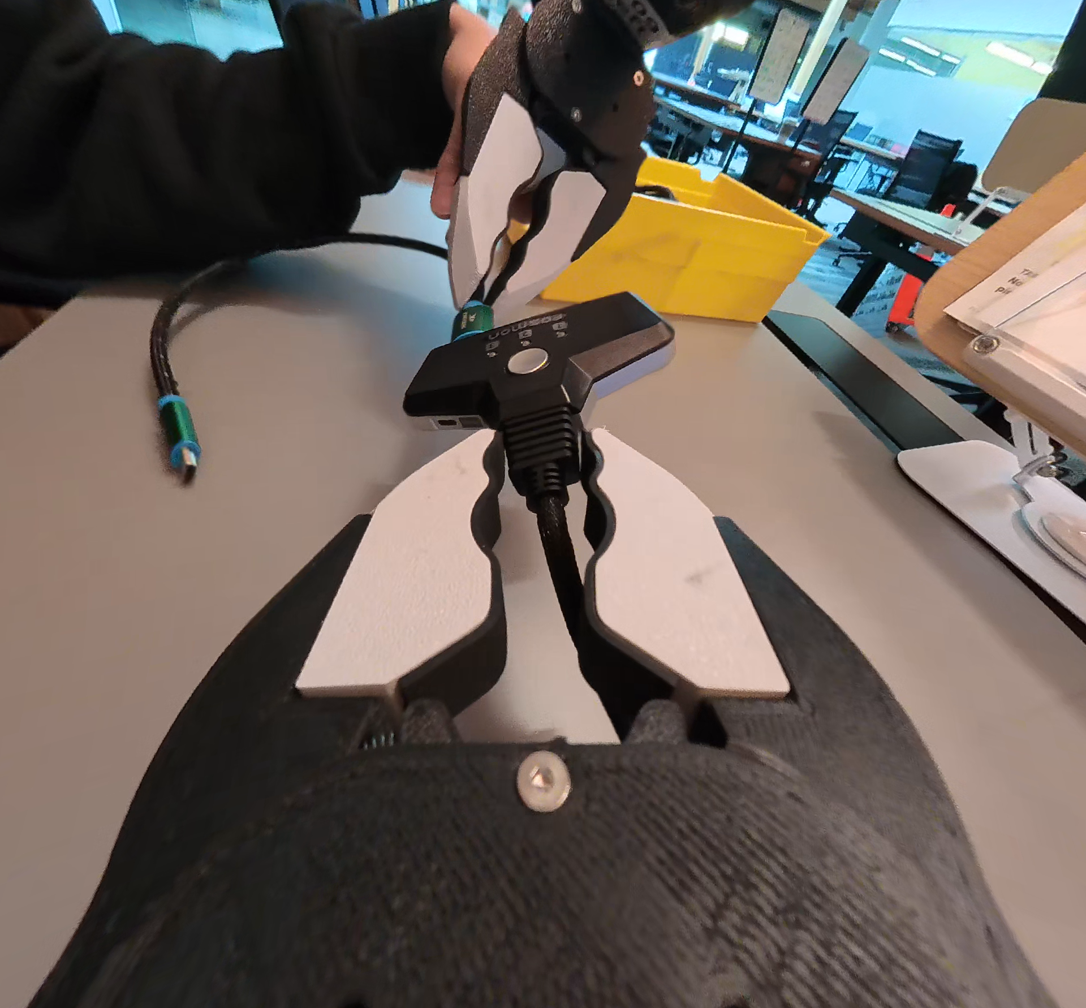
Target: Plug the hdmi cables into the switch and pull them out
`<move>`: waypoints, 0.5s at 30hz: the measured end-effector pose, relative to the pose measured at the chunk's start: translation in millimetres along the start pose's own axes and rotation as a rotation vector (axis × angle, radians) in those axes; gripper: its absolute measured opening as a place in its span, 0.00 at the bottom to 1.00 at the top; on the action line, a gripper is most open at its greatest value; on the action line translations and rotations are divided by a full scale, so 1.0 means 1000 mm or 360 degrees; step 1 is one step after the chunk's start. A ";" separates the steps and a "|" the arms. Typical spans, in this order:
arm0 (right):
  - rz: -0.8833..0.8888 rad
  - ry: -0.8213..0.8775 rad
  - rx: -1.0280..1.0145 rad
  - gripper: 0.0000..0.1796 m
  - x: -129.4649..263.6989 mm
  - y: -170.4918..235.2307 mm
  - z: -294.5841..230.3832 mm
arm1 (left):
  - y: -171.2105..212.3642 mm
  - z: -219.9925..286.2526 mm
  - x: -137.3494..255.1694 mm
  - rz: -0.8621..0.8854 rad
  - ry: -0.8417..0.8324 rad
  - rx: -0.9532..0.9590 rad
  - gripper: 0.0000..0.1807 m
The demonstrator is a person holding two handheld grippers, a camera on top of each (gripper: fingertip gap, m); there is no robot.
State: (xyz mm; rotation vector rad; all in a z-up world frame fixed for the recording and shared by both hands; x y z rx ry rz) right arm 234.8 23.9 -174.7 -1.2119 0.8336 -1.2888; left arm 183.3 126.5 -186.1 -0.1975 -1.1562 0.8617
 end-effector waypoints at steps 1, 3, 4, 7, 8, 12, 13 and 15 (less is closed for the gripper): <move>0.0025 0.0006 -0.0017 0.14 0.001 -0.001 0.001 | -0.002 0.000 0.003 0.0044 0.0007 0.0004 0.04; 0.0059 0.0016 -0.0042 0.14 0.001 -0.003 0.002 | -0.006 0.001 0.008 0.0120 0.0031 0.0012 0.04; 0.0071 0.0018 -0.0051 0.14 0.000 -0.003 0.003 | -0.006 0.001 0.009 0.0146 0.0045 0.0019 0.04; 0.0049 0.0048 -0.0044 0.13 -0.003 -0.005 0.004 | -0.004 -0.002 0.012 0.0187 0.0072 0.0078 0.03; 0.0037 0.0054 -0.0058 0.13 -0.004 -0.006 0.005 | -0.004 -0.003 0.014 0.0199 0.0058 0.0079 0.03; 0.0093 0.0127 -0.0183 0.13 0.001 -0.013 0.017 | -0.022 -0.012 0.032 0.0326 -0.0377 -0.0175 0.10; 0.0099 0.0143 -0.0241 0.13 0.003 -0.013 0.020 | -0.033 -0.013 0.039 0.0369 -0.0540 -0.0272 0.17; 0.0107 0.0162 -0.0411 0.13 0.006 -0.012 0.027 | -0.058 -0.003 0.050 0.0448 -0.0837 -0.0559 0.26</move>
Point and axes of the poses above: each gripper's, where its closed fingertips meet, x back along the fingers, y out of its underside, z = x × y across the jaws, the point moved 1 cm from there along x, back along the fingers
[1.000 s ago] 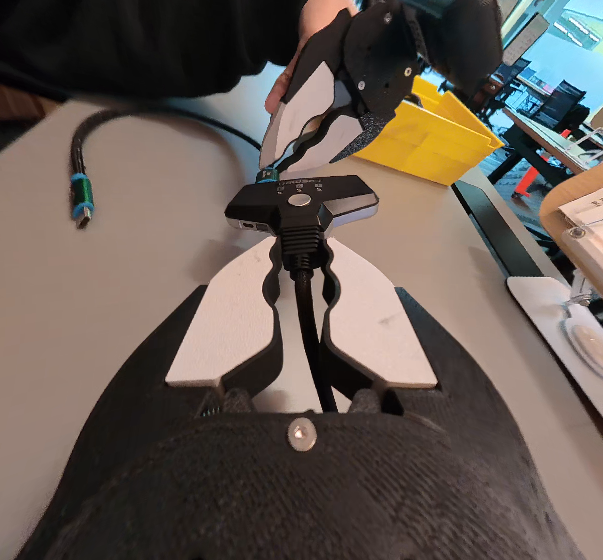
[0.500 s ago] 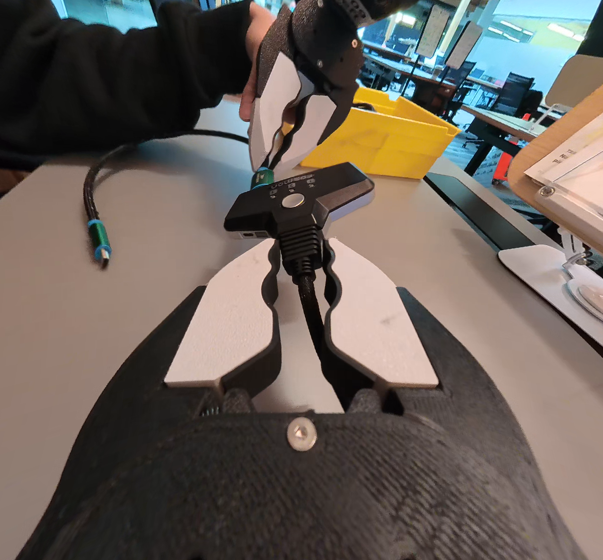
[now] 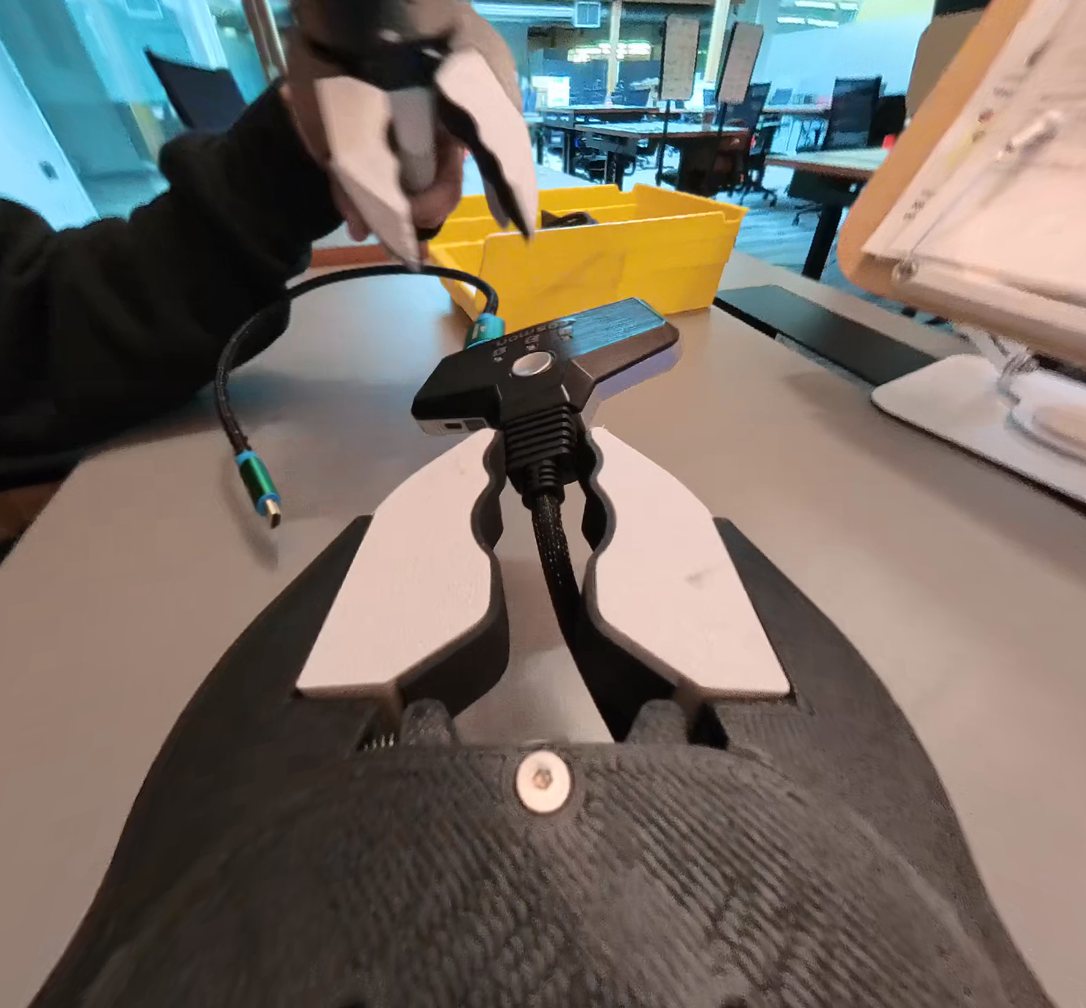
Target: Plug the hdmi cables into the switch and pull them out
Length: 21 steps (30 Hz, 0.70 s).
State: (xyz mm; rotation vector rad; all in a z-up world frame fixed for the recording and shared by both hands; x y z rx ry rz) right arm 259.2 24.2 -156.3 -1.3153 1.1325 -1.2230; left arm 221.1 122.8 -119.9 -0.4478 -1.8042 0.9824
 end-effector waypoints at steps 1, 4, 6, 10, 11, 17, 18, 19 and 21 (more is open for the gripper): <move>0.0012 -0.0004 -0.0073 0.13 0.001 -0.001 0.002 | -0.015 0.003 0.000 0.0060 -0.0114 -0.0161 0.31; 0.0074 -0.0001 -0.0237 0.13 0.005 -0.007 0.007 | -0.039 0.022 -0.016 0.0017 -0.0300 -0.0619 0.36; 0.0103 0.0023 -0.0315 0.13 0.009 -0.009 0.012 | -0.041 0.023 -0.033 -0.0131 -0.0480 -0.0903 0.36; 0.0218 0.0043 -0.0410 0.13 0.019 -0.019 0.018 | -0.035 0.013 -0.061 -0.0459 -0.0843 -0.1401 0.33; 0.0246 0.0038 -0.0413 0.13 0.021 -0.021 0.018 | -0.037 0.007 -0.065 -0.0492 -0.0948 -0.1472 0.30; 0.0269 0.0060 -0.0384 0.13 0.022 -0.022 0.018 | -0.040 -0.010 -0.074 -0.0544 -0.1281 -0.1638 0.14; 0.0297 0.0068 -0.0347 0.13 0.023 -0.023 0.018 | -0.043 -0.010 -0.072 -0.0523 -0.1296 -0.1606 0.12; 0.0378 0.0071 -0.0330 0.13 0.024 -0.029 0.018 | -0.047 -0.010 -0.070 -0.0502 -0.1312 -0.1559 0.12; 0.0472 0.0115 -0.0247 0.13 0.027 -0.036 0.018 | -0.051 -0.009 -0.068 -0.0476 -0.1303 -0.1451 0.12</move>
Point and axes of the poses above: each gripper's, where its closed fingertips meet, x back along the fingers, y out of its underside, z = x × y across the jaws, the point moved 1 cm from there along x, back along the fingers
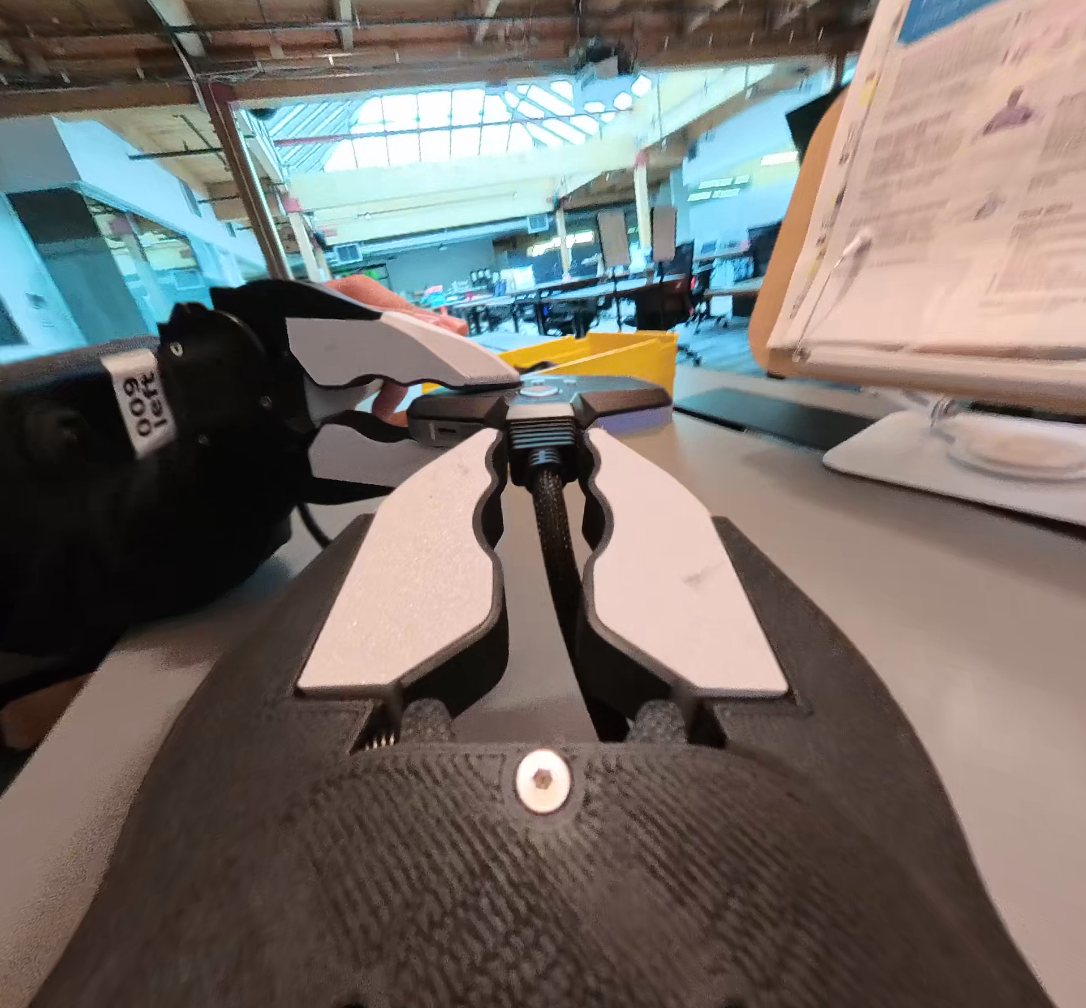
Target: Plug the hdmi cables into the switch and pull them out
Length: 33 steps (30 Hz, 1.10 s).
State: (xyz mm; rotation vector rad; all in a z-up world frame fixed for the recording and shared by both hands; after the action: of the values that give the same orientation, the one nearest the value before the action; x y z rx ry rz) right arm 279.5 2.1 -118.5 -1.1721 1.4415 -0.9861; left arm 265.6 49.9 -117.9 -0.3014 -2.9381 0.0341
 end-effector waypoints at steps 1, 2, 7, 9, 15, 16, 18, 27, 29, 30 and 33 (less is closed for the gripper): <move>0.0031 0.0017 0.0062 0.13 0.000 -0.003 -0.001 | -0.001 -0.003 0.001 0.0001 -0.0019 0.0010 0.12; 0.0037 0.0028 0.0119 0.15 0.000 -0.004 -0.003 | -0.001 -0.005 0.001 0.0001 -0.0041 -0.0010 0.12; 0.0019 0.0108 0.0203 0.19 -0.005 -0.002 -0.003 | 0.002 0.000 -0.001 -0.0012 -0.0023 -0.0062 0.12; 0.0051 0.0120 0.0190 0.16 -0.005 -0.003 -0.002 | 0.002 -0.001 0.000 -0.0001 -0.0020 -0.0044 0.12; 0.0081 0.0130 0.0181 0.16 -0.005 -0.004 -0.001 | 0.003 -0.003 -0.001 -0.0004 -0.0005 0.0048 0.11; 0.0078 0.0141 0.0188 0.16 -0.004 -0.003 0.000 | 0.004 -0.006 -0.001 -0.0014 -0.0020 0.0064 0.11; 0.0082 0.0141 0.0191 0.13 -0.004 -0.002 -0.001 | 0.005 -0.007 0.001 0.0000 0.0002 0.0059 0.11; 0.0121 0.0155 0.0078 0.13 -0.006 -0.002 0.000 | 0.007 -0.005 -0.001 -0.0014 -0.0009 0.0046 0.11; 0.0116 0.0155 0.0080 0.13 -0.006 -0.003 0.000 | 0.007 -0.005 -0.001 -0.0005 0.0006 0.0074 0.11; 0.0117 0.0156 0.0085 0.13 -0.006 -0.003 -0.001 | 0.007 -0.006 0.000 0.0001 0.0005 0.0082 0.11; 0.0123 0.0147 0.0110 0.13 -0.007 -0.006 -0.004 | 0.008 -0.008 0.001 0.0015 0.0018 0.0119 0.12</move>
State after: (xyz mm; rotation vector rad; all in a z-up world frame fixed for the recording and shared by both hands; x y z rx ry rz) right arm 277.0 7.8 -110.5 -1.0249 1.5022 -1.0397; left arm 267.7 57.5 -110.3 -0.3034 -2.9161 0.1429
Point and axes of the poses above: each gripper's, where its closed fingertips meet, x back along the fingers, y out of its underside, z = x × y across the jaws, the point moved 1 cm from there along x, back along the fingers
